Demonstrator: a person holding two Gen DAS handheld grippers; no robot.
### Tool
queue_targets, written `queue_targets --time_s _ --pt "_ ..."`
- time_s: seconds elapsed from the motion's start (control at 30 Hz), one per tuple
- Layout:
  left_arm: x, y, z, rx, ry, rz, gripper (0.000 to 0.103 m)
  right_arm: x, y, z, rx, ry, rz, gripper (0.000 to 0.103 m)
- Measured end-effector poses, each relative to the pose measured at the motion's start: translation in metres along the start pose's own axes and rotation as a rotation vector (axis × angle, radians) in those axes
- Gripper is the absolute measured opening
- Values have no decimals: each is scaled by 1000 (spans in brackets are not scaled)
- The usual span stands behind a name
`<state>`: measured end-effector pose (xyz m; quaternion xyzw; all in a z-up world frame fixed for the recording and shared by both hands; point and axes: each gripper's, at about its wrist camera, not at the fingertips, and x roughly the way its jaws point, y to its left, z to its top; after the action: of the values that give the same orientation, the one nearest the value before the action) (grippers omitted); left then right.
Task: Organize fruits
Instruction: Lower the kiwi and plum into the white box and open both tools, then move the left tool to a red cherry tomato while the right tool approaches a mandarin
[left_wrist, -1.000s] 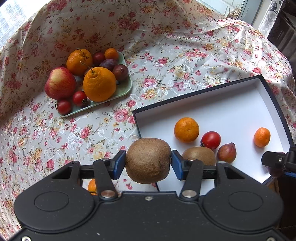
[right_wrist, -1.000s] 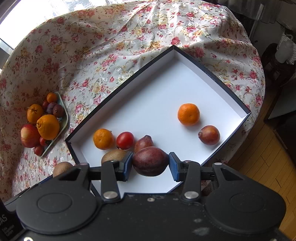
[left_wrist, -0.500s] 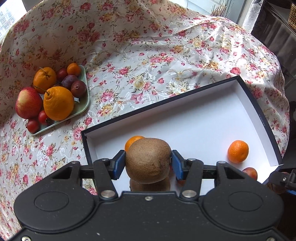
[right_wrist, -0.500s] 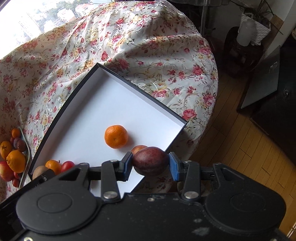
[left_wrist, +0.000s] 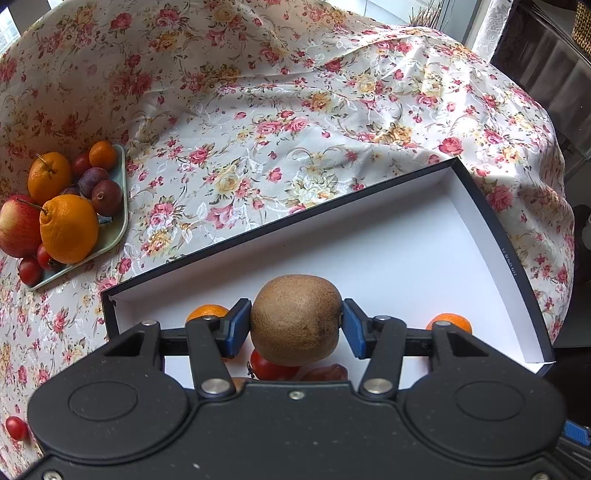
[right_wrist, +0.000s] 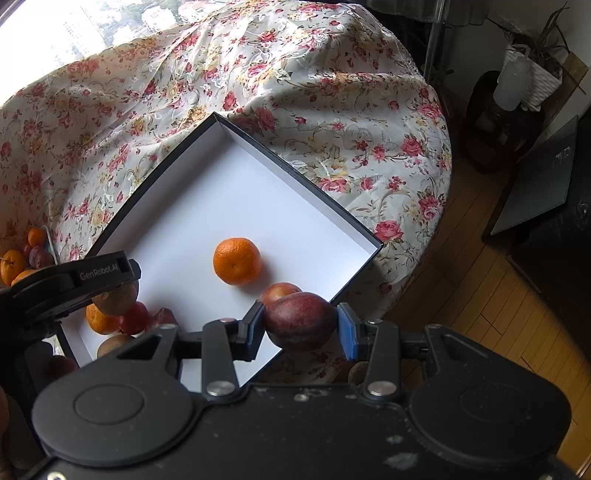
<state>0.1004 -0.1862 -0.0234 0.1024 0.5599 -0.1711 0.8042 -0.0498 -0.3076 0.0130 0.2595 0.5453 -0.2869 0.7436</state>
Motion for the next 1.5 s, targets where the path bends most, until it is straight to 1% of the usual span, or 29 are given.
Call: queue_targets --time_s 0.2,0.3,0.53,0.7,0.83,0.97,1.2,1.3,1.37,1.5 --pt "-4 -3 -2 17 -7 -12 58 -1 -1 1 -1 -5 2 43" --pt "-12 -3 -3 28 -22 11 58 -2 2 1 -12 -11 -1 43" --pt "-20 10 -9 -1 20 -10 59 -2 12 0 -21 -1 1 43" --pt "-31 21 -17 1 18 6 59 -4 25 -4 -44 1 14 43" --pt "-36 32 -23 -4 25 1 59 -3 36 -6 -63 21 27 44" --pt "-40 38 -28 -3 29 0 59 -3 43 -8 -56 33 37 44" --pt "-41 40 -32 2 38 -2 59 3 47 -8 -50 68 33 44" --pt "-41 40 -33 7 39 -4 59 5 46 -7 -42 86 52 45" --pt "-41 39 -34 11 39 -2 59 4 46 -6 -37 85 61 43" --pt "-40 38 -35 14 41 1 59 2 46 -5 -40 73 48 43"
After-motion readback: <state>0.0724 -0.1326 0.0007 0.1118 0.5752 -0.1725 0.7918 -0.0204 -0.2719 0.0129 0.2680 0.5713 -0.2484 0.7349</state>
